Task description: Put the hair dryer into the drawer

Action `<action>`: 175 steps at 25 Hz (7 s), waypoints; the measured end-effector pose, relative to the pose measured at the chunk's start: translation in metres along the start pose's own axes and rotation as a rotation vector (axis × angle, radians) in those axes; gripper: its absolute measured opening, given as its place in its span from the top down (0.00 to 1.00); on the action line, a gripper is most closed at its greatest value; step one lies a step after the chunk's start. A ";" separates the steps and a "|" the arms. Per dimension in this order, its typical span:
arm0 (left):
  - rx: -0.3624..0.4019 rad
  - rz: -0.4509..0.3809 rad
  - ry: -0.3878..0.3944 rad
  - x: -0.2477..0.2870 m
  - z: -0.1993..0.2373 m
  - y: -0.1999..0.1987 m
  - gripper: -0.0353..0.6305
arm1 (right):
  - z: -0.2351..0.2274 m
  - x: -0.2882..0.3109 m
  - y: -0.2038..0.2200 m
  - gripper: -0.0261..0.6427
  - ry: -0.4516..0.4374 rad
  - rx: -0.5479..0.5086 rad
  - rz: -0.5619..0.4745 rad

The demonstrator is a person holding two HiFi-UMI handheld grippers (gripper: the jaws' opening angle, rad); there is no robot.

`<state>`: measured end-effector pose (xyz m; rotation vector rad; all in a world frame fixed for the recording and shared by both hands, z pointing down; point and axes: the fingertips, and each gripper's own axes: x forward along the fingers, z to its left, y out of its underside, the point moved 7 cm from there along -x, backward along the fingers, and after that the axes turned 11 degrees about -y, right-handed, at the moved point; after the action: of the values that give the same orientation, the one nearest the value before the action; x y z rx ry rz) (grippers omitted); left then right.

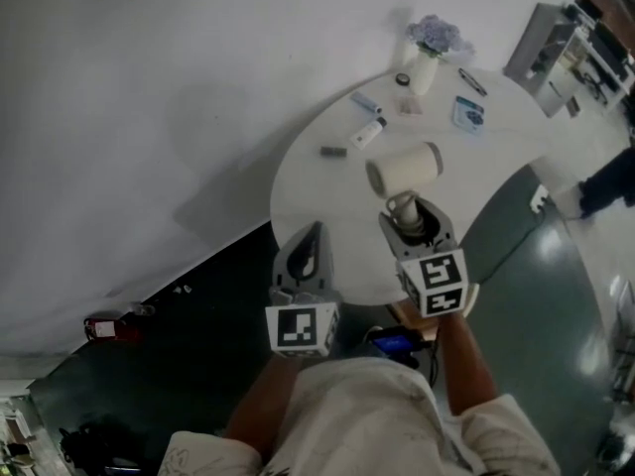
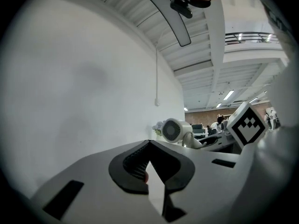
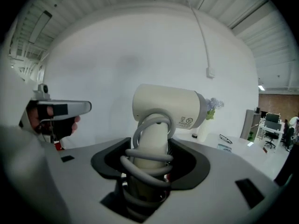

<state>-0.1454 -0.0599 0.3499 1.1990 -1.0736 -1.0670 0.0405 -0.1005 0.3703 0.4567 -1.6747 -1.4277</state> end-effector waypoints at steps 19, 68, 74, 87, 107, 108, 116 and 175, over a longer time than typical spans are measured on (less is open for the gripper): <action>-0.014 -0.036 0.226 0.018 -0.067 -0.013 0.94 | 0.003 -0.121 -0.032 0.58 0.228 -0.022 -0.239; 0.026 0.073 0.495 -0.002 -0.166 0.036 0.94 | 0.002 -0.185 0.212 0.58 0.117 0.262 0.721; 0.032 0.082 0.509 -0.003 -0.174 0.039 0.94 | 0.001 -0.183 0.247 0.58 0.049 0.273 0.863; 0.025 0.096 0.493 -0.008 -0.180 0.044 0.94 | -0.002 -0.169 0.283 0.58 -0.038 0.265 1.018; 0.027 0.095 0.412 -0.012 -0.162 0.042 0.94 | -0.014 -0.104 0.299 0.58 -0.164 0.214 1.217; 0.025 0.096 0.406 -0.013 -0.160 0.042 0.94 | -0.013 -0.100 0.301 0.58 -0.169 0.202 1.226; 0.029 0.096 0.370 -0.012 -0.150 0.042 0.94 | -0.017 -0.076 0.308 0.58 -0.170 0.151 1.201; 0.110 0.199 0.253 -0.019 -0.131 0.068 0.94 | -0.022 -0.005 0.362 0.58 -0.124 0.224 0.793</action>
<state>-0.0160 -0.0149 0.4082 1.2480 -1.0384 -0.6907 0.1509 -0.0096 0.7041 -0.1855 -1.8261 -0.6977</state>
